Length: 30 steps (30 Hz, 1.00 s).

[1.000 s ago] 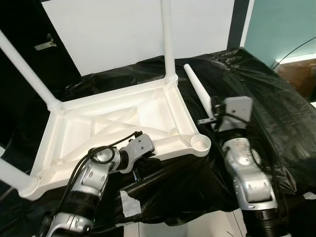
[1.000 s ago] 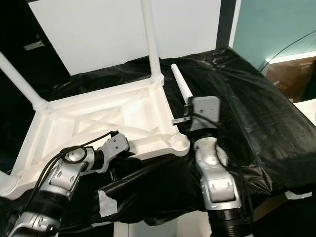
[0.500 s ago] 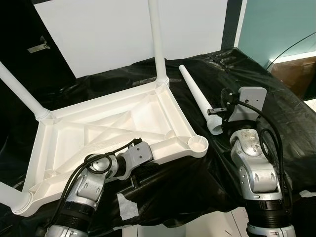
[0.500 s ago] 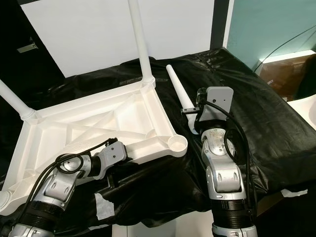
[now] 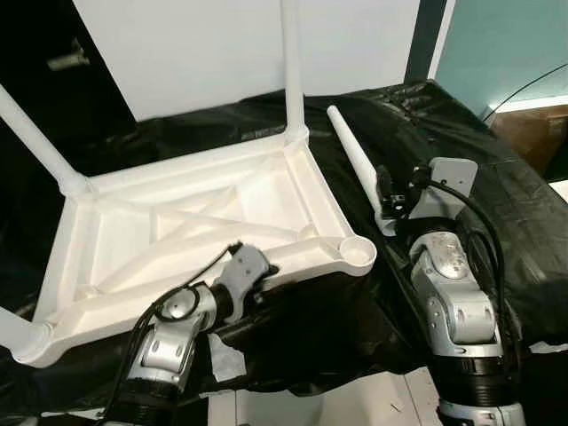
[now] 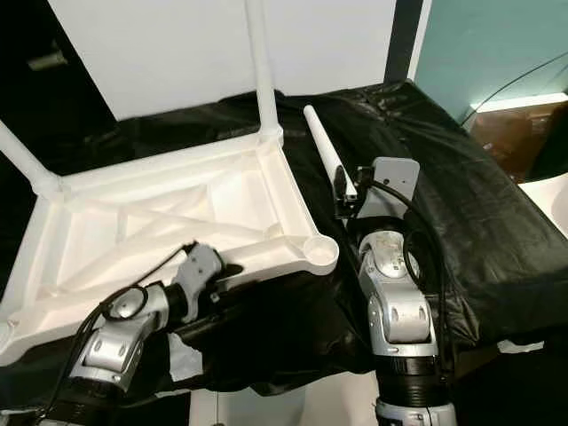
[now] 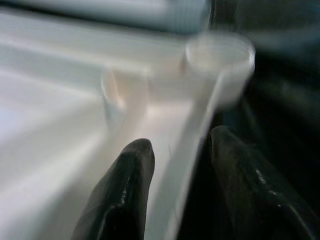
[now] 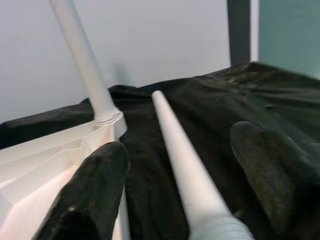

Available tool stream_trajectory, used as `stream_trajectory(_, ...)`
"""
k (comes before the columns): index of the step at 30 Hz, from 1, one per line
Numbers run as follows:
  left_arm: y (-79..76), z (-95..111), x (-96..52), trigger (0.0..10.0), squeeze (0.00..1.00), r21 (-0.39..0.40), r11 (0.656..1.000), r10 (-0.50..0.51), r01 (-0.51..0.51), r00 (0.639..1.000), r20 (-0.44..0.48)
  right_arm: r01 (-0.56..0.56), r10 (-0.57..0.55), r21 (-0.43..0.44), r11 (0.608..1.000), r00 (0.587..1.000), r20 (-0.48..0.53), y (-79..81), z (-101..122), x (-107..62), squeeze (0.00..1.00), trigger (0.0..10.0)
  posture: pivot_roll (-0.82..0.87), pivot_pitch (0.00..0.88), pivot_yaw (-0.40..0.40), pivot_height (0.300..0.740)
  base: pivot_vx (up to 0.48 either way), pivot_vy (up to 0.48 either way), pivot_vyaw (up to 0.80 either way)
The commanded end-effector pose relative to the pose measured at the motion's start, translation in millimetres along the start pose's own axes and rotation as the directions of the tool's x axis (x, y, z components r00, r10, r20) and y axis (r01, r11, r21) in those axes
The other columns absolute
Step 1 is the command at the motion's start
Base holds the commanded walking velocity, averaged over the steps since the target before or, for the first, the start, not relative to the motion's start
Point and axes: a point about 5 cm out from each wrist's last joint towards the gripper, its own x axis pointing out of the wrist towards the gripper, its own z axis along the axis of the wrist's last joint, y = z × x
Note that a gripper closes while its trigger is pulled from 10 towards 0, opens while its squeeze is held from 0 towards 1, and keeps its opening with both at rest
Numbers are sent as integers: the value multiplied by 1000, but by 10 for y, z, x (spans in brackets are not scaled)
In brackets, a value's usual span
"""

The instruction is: Building children table

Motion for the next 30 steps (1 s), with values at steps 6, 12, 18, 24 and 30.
stream_trajectory(6,-71,375,140,10000,0,-123,987,-79,108,972,222,70,-43,129,989,979,-201,-364,-87,291,675,10000,-117,30,57,740,0,0,0)
stream_trajectory(12,-149,357,197,10000,0,-132,983,-98,126,974,206,86,-17,175,981,932,-362,-578,-151,392,0,10000,-115,28,49,740,0,0,0)
stream_trajectory(18,-193,354,222,10000,0,-160,978,-103,134,977,189,154,-33,238,959,894,-448,-744,-173,420,0,10000,-111,30,49,740,0,0,0)
stream_trajectory(24,-230,358,235,10000,0,-166,975,-115,146,976,183,51,72,232,971,868,-492,-696,-221,453,0,10000,-109,34,50,740,0,0,0)
stream_trajectory(30,-233,352,243,10000,0,-154,978,-112,139,979,170,48,110,254,966,812,-573,-710,-348,464,0,10000,-98,34,46,740,0,0,0)
